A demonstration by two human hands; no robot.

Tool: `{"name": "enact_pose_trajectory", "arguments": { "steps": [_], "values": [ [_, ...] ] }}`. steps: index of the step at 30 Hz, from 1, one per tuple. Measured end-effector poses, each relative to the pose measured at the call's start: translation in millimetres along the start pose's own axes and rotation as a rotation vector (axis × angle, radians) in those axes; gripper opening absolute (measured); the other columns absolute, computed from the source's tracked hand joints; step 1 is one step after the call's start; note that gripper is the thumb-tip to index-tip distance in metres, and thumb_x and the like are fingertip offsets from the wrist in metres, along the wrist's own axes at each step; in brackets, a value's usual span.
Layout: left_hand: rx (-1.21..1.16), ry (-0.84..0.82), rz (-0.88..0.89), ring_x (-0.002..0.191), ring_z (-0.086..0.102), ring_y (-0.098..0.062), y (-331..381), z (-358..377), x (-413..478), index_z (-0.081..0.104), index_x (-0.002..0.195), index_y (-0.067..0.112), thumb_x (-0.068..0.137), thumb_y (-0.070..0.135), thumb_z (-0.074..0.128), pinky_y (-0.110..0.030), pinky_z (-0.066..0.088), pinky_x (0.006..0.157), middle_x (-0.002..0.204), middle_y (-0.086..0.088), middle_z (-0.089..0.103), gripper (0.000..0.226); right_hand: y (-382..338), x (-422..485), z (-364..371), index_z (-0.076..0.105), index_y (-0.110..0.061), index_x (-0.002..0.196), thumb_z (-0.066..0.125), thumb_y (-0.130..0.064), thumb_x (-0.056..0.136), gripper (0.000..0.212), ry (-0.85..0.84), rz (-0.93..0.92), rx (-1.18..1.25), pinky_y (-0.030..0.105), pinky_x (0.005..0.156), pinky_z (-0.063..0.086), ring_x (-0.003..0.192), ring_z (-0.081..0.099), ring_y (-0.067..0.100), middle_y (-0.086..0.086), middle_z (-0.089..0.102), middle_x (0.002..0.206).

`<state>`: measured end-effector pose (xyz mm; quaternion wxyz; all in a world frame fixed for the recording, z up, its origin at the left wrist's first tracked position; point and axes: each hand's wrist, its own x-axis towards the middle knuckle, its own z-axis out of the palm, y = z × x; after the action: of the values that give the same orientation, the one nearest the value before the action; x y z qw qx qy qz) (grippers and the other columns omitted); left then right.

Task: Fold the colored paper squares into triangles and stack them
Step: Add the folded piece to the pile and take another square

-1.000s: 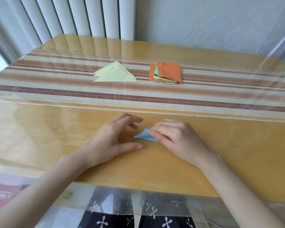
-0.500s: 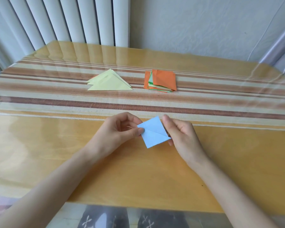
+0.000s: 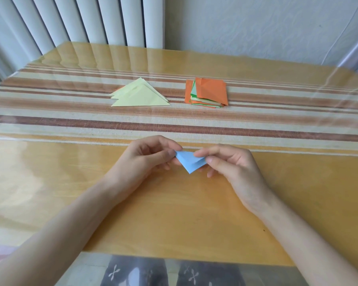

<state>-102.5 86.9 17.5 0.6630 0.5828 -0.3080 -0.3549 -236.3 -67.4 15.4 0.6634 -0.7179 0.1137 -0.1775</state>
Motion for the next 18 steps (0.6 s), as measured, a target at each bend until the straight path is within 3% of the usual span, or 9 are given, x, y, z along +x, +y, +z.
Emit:
{"name": "enact_pose_trajectory", "arguments": {
  "steps": [4, 6, 8, 10, 12, 15, 18],
  "values": [
    [-0.006, 0.018, -0.015, 0.070, 0.065, -0.011, 1, 2, 0, 0.068, 0.079, 0.009, 0.081, 0.015, 0.063, -0.017, 0.048, 0.063, 0.075, -0.005, 0.071, 0.008, 1, -3, 2, 0.073, -0.013, 0.082, 0.048, -0.010, 0.080, 0.025, 0.021, -0.028, -0.070, 0.018, 0.071, 0.046, 0.077, 0.061, 0.004, -0.006, 0.072, 0.083],
    [0.101, 0.045, 0.036, 0.065, 0.064, -0.010, 0, 4, 1, 0.060, 0.083, 0.008, 0.077, 0.015, 0.075, -0.018, 0.048, 0.060, 0.068, 0.000, 0.068, 0.018, 4, -5, 1, 0.072, -0.015, 0.080, 0.047, -0.012, 0.081, 0.025, 0.016, -0.054, -0.127, 0.029, 0.074, 0.044, 0.078, 0.060, 0.018, 0.003, 0.071, 0.082],
    [0.166, 0.053, 0.061, 0.063, 0.064, -0.012, -2, 5, 1, 0.055, 0.090, 0.008, 0.071, 0.015, 0.072, -0.019, 0.048, 0.057, 0.066, 0.000, 0.068, 0.026, 4, -5, 1, 0.067, -0.017, 0.082, 0.050, -0.020, 0.083, 0.017, -0.013, -0.077, -0.163, 0.037, 0.071, 0.040, 0.079, 0.054, 0.036, 0.018, 0.065, 0.083],
    [0.230, 0.040, 0.081, 0.065, 0.066, -0.014, -4, 6, 1, 0.057, 0.089, 0.010, 0.070, 0.017, 0.072, -0.021, 0.049, 0.059, 0.066, 0.000, 0.067, 0.026, 4, -4, 4, 0.057, -0.020, 0.089, 0.056, -0.031, 0.083, 0.012, -0.011, -0.065, -0.203, 0.035, 0.074, 0.040, 0.079, 0.055, 0.027, 0.010, 0.067, 0.081],
    [0.277, 0.025, 0.111, 0.068, 0.066, -0.017, -6, 7, 0, 0.058, 0.085, 0.011, 0.070, 0.020, 0.072, -0.024, 0.050, 0.065, 0.068, 0.000, 0.067, 0.022, 6, -2, 7, 0.060, -0.025, 0.091, 0.061, -0.037, 0.081, 0.016, -0.001, -0.051, -0.303, 0.017, 0.072, 0.038, 0.079, 0.055, 0.005, -0.007, 0.067, 0.079],
    [0.288, 0.018, 0.143, 0.070, 0.067, -0.017, -7, 9, -1, 0.059, 0.083, 0.012, 0.071, 0.019, 0.071, -0.025, 0.052, 0.071, 0.070, 0.000, 0.066, 0.018, 9, 1, 9, 0.068, -0.027, 0.079, 0.061, -0.038, 0.082, 0.013, -0.021, -0.047, -0.429, 0.020, 0.076, 0.039, 0.085, 0.055, 0.007, -0.009, 0.065, 0.080],
    [0.318, 0.030, 0.161, 0.070, 0.066, -0.016, -7, 10, -1, 0.059, 0.081, 0.013, 0.074, 0.017, 0.071, -0.028, 0.052, 0.072, 0.070, 0.001, 0.066, 0.015, 11, 2, 4, 0.068, -0.024, 0.074, 0.061, -0.033, 0.083, 0.015, -0.030, -0.035, -0.366, 0.025, 0.075, 0.042, 0.079, 0.057, 0.008, -0.011, 0.065, 0.075]
  ]
}}
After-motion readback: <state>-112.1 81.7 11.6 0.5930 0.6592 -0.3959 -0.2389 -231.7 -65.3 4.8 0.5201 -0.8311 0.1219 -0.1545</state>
